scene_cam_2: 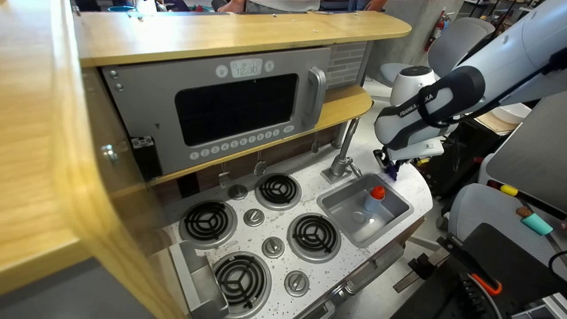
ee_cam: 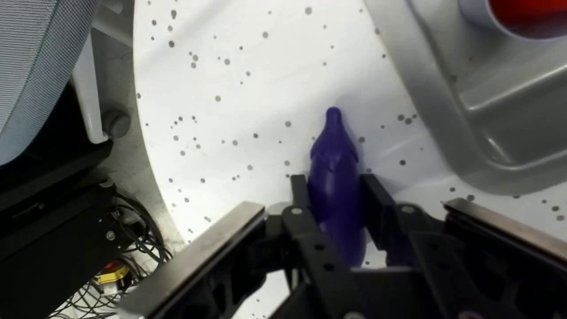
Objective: Pick the eggplant on the stove and put it on the counter
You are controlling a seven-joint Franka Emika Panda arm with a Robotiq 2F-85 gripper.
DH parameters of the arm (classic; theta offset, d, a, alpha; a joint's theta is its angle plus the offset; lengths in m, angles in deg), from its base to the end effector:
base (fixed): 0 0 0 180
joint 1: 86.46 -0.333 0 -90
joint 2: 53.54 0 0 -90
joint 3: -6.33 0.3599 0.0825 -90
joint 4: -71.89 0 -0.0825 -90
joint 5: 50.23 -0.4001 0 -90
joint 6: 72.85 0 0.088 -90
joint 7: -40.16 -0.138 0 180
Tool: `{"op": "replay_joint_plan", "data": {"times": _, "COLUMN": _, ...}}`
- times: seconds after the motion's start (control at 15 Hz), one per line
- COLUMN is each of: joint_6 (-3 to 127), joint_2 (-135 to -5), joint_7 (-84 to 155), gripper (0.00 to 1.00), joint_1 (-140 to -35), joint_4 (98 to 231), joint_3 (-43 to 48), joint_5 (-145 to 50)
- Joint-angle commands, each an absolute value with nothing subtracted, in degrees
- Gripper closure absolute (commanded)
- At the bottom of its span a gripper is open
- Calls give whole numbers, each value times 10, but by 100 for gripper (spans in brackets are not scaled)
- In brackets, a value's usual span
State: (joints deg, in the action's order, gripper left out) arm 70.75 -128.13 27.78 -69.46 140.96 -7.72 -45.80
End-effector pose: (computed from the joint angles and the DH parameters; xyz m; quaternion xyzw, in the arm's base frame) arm 0.6810 -0.3571 -0.0454 0.9573 -0.2527 -0.0106 0.1402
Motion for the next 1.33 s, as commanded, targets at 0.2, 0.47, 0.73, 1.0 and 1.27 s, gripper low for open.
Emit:
{"op": "replay_joint_plan", "data": {"times": 0.2, "joint_6": 734, "joint_2": -1190, "joint_7": 333, "gripper": 34, "joint_1": -673, "joint_4": 1513, "joint_3": -38, "joint_5": -470}}
{"op": "replay_joint_plan", "data": {"times": 0.47, "joint_6": 782, "joint_2": -1080, "joint_7": 390, "gripper": 4, "joint_1": -659, "joint_4": 1622, "joint_3": -19, "joint_5": -470}}
{"op": "replay_joint_plan", "data": {"times": 0.73, "joint_6": 751, "joint_2": -973, "joint_7": 456, "gripper": 0, "joint_1": -647, "joint_4": 1716, "joint_3": -17, "joint_5": -496}}
{"op": "replay_joint_plan", "data": {"times": 1.0, "joint_6": 721, "joint_2": -860, "joint_7": 491, "gripper": 0, "joint_1": -641, "joint_4": 1823, "joint_3": -39, "joint_5": -493}}
{"op": "replay_joint_plan", "data": {"times": 1.27, "joint_6": 763, "joint_2": -738, "joint_7": 618, "gripper": 0, "joint_1": -621, "joint_4": 1938, "joint_3": -29, "joint_5": -480}}
